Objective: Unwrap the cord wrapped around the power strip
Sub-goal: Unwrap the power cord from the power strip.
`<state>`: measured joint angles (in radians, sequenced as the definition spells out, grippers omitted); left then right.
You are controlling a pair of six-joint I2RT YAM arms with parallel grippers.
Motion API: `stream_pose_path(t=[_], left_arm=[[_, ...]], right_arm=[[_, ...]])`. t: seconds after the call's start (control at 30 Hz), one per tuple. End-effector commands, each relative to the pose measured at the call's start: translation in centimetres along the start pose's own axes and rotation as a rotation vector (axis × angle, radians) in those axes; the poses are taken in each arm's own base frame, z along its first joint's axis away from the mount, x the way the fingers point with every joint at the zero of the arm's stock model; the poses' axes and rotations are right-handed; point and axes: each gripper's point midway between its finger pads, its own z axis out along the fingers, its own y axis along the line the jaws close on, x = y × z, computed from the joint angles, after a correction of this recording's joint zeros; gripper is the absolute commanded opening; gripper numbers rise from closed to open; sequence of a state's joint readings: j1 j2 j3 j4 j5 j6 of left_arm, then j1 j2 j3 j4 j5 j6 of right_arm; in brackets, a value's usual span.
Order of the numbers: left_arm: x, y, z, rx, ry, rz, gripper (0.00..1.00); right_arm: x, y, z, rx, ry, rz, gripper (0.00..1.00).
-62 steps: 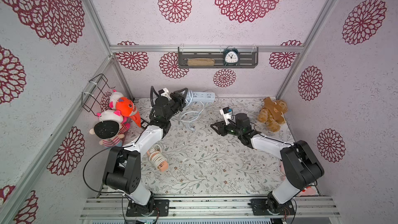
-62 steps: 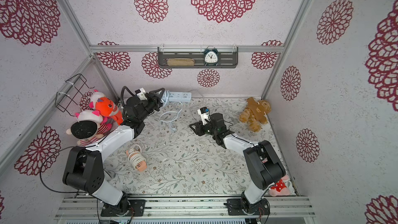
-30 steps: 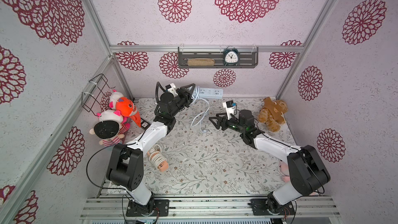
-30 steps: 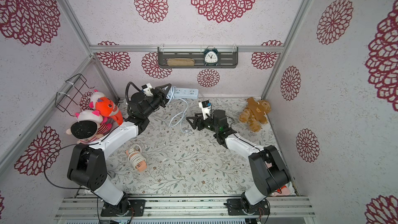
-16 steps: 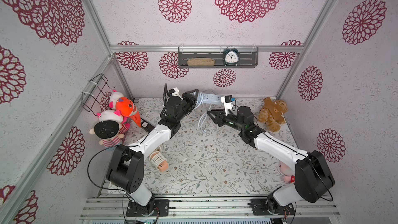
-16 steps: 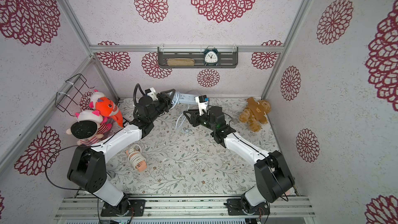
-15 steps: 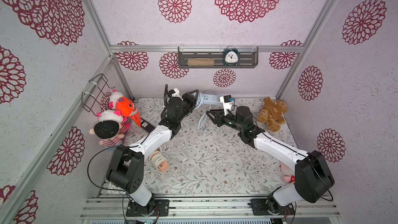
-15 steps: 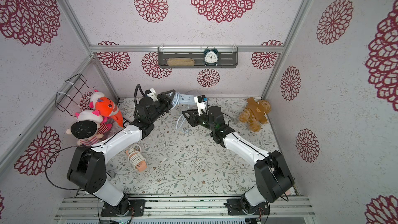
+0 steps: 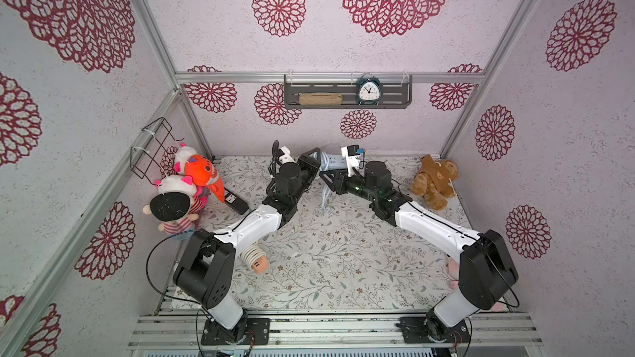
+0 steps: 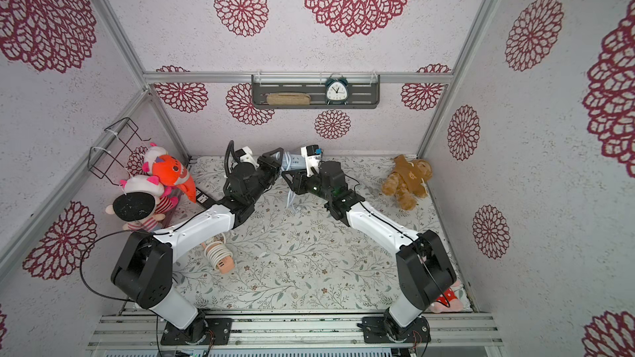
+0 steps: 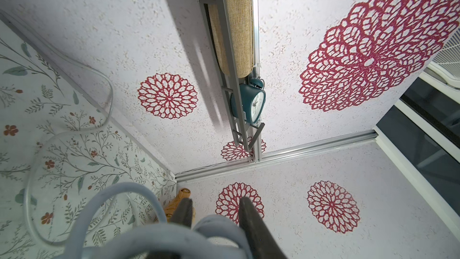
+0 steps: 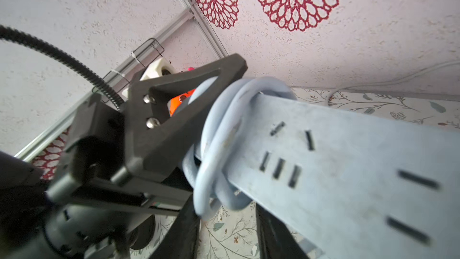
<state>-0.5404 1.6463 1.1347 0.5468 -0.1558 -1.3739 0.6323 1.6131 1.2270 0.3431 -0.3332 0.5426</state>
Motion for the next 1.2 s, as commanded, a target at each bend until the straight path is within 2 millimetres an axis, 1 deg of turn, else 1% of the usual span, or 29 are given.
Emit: stream_pose_path(t=[0.0,0.03,0.07,0.1,0.17,0.2,0.37,0.47,0.57,0.67,0.73,0.8,0.9,0.97,1.03,1.17], left_arm=[[-0.3,-3.5,-0.4,0.091,-0.035,0.024,0.00],[-0.1,-3.5,-0.4,0.086,-0.036,0.035,0.00],[0.0,-3.5,-0.4,0.083,-0.034,0.036,0.00],[0.1,-3.4,-0.4,0.084,-0.032,0.036,0.00],[0.1,-3.1,-0.5,0.080,-0.033,0.037,0.00],[-0.1,-3.1,-0.7,0.076,-0.038,0.042,0.00],[-0.7,-2.6,-1.3,0.051,-0.065,0.070,0.00],[-1.1,-2.3,-1.6,0.031,-0.070,0.092,0.00],[-1.7,-1.5,-2.1,0.009,-0.073,0.099,0.00],[-2.7,-0.1,-2.8,-0.042,-0.065,0.112,0.00],[-3.2,0.7,-3.0,-0.067,-0.030,0.116,0.00],[-3.2,1.3,-3.1,-0.085,0.024,0.127,0.00],[-2.7,1.9,-3.2,-0.078,0.164,0.109,0.00],[-2.5,1.9,-3.6,-0.056,0.241,0.084,0.00],[-2.7,1.7,-4.3,-0.062,0.278,0.110,0.00],[-3.5,0.8,-5.5,-0.081,0.327,0.196,0.00]], right_arm=[[-1.7,1.3,0.2,-0.020,-0.037,-0.007,0.37],[-1.7,1.4,0.4,-0.022,-0.035,-0.007,0.37],[-1.6,1.4,0.5,-0.021,-0.030,-0.009,0.34],[-1.6,1.3,0.6,-0.016,-0.025,-0.010,0.29],[-1.4,1.2,0.6,-0.006,-0.015,-0.013,0.16],[-1.3,1.1,0.5,-0.002,-0.013,-0.011,0.12],[-0.7,0.6,-0.2,0.039,0.015,-0.027,0.09],[-0.2,0.3,-0.8,0.071,0.048,-0.053,0.01],[0.5,-0.5,-1.6,0.119,0.128,-0.081,0.02],[2.3,-1.8,-2.7,0.171,0.270,-0.112,0.01],[3.0,-3.0,-3.8,0.224,0.332,-0.140,0.00],[2.8,-3.9,-4.9,0.262,0.357,-0.162,0.00],[1.7,-5.9,-6.9,0.329,0.372,-0.167,0.00],[1.1,-7.6,-8.3,0.376,0.390,-0.160,0.00],[0.8,-8.8,-9.5,0.409,0.423,-0.153,0.00],[0.8,-10.2,-10.6,0.423,0.484,-0.157,0.00]])
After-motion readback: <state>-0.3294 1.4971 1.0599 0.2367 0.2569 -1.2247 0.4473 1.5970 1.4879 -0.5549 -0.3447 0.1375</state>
